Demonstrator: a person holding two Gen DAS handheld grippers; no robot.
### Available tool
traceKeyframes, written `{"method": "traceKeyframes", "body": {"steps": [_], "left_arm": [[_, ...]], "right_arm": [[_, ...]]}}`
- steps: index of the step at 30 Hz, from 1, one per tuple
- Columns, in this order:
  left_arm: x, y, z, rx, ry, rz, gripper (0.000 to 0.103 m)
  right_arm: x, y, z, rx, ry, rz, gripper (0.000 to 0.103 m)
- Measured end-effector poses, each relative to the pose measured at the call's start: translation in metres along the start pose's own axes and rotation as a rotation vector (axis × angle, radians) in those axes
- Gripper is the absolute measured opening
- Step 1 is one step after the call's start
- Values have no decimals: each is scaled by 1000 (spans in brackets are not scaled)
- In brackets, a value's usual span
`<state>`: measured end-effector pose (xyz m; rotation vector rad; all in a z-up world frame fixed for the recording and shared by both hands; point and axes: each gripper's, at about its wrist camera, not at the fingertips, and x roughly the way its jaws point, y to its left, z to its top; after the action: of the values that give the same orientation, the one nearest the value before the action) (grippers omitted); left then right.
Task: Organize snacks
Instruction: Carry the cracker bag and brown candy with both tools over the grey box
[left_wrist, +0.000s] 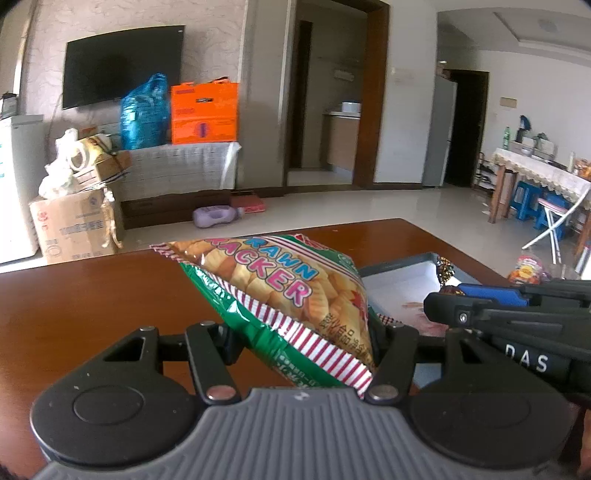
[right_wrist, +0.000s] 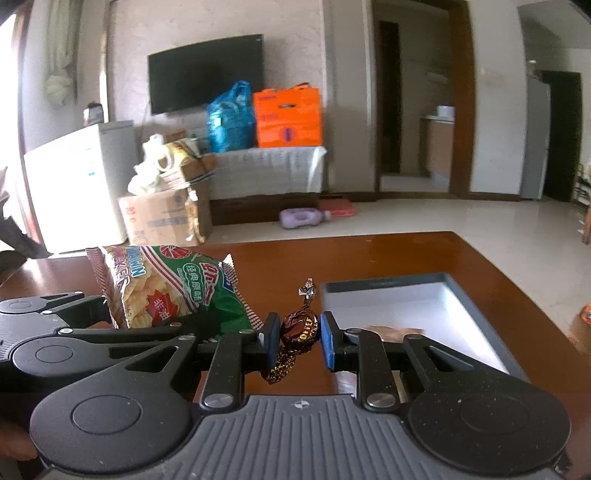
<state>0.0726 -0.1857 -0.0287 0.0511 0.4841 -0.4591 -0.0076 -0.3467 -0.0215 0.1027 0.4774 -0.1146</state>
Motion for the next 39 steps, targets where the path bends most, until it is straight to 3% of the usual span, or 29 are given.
{"method": "traceKeyframes", "body": {"steps": [9, 19, 29, 39], "left_arm": [[13, -73, -2, 41, -1, -69, 58], [26, -122, -15, 48, 12, -123, 58], [46, -144, -26, 51, 27, -175, 58], [67, -142, -17, 62, 29, -199, 59]], "right_arm": [[-17, -49, -12, 54, -8, -79, 25], [-18, -84, -25, 92, 0, -162, 25], [-7, -105, -35, 126, 22, -219, 25], [4, -112, -36, 142, 22, -239, 25]]}}
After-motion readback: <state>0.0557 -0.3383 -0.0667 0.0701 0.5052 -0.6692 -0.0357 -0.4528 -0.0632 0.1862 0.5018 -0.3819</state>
